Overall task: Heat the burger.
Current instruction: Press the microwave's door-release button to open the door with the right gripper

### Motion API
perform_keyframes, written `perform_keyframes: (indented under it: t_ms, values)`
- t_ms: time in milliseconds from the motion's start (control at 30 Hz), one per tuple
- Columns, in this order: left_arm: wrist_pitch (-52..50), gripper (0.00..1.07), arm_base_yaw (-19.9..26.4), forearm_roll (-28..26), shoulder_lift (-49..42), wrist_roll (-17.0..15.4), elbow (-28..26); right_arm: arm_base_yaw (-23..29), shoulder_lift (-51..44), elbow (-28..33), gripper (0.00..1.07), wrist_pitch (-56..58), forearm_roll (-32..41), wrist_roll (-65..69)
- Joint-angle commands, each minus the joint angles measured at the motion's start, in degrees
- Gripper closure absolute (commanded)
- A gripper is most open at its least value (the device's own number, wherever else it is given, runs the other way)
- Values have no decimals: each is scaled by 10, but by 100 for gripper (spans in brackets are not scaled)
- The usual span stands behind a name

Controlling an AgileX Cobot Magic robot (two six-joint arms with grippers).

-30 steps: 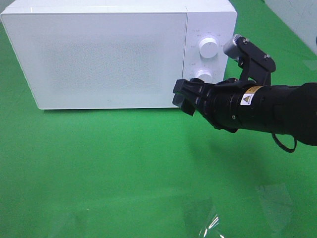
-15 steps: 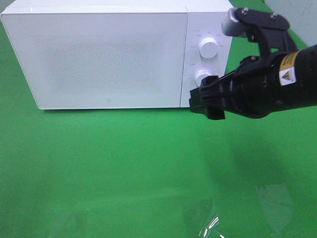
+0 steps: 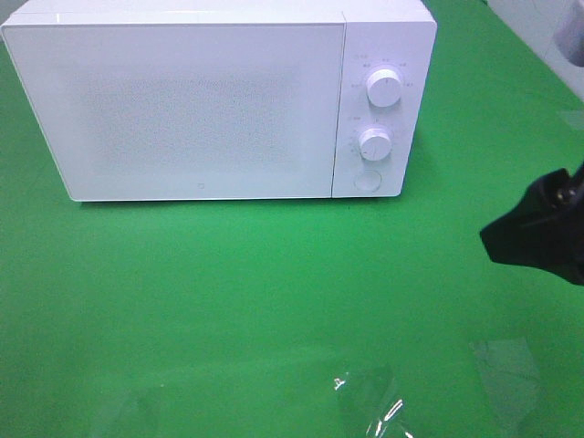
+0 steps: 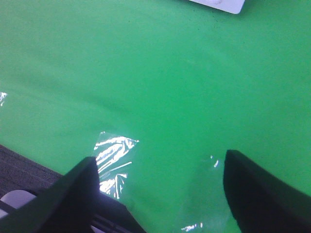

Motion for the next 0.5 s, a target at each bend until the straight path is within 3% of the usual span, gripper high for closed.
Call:
perform_keyframes:
  t_ms: [33,200,267,367,500]
  values:
    - [-6,10,1,-3,-10,-1,2,-3,-77,21,38,42,-1,-10]
    - [-6,10,1,-3,-10,-1,2,-16,-132,49,38,41,-3,-10]
    - [-6,10,1,-3,-10,-1,2,-69,-199,72,38,46,14,-10]
    - [-6,10,1,-3,-10,-1,2,-83,-217,74,38,47,22,-10]
    - [-6,10,1,-3,-10,-1,2,-167,-309,93,38,57,53,-44]
